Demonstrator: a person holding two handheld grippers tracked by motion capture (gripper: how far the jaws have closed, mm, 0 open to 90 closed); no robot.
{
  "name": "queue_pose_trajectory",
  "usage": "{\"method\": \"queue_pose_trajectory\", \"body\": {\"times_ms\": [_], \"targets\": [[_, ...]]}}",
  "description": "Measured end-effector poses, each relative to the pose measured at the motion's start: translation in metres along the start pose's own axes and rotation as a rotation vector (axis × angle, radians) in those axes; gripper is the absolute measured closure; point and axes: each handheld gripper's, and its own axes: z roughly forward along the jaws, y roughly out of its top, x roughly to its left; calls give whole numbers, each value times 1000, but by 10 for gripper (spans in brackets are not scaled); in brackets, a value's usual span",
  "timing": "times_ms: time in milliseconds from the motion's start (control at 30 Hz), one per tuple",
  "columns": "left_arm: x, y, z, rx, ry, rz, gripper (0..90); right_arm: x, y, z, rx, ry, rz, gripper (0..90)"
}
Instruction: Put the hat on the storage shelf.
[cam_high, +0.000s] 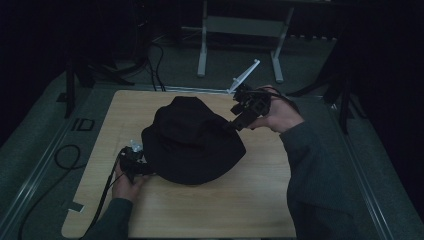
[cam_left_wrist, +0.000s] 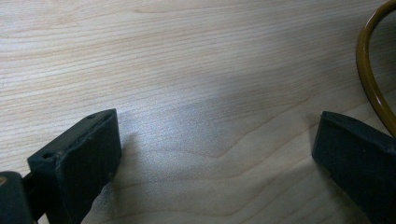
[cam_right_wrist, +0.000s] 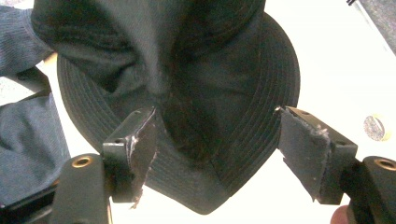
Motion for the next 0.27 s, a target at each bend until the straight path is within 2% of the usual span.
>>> {"method": "queue_pose_trajectory", "body": {"times_ms": [267], "targets": [[0,0,0,3,0,3,15,-3,-21,-1,-28,-26,34,282]]}}
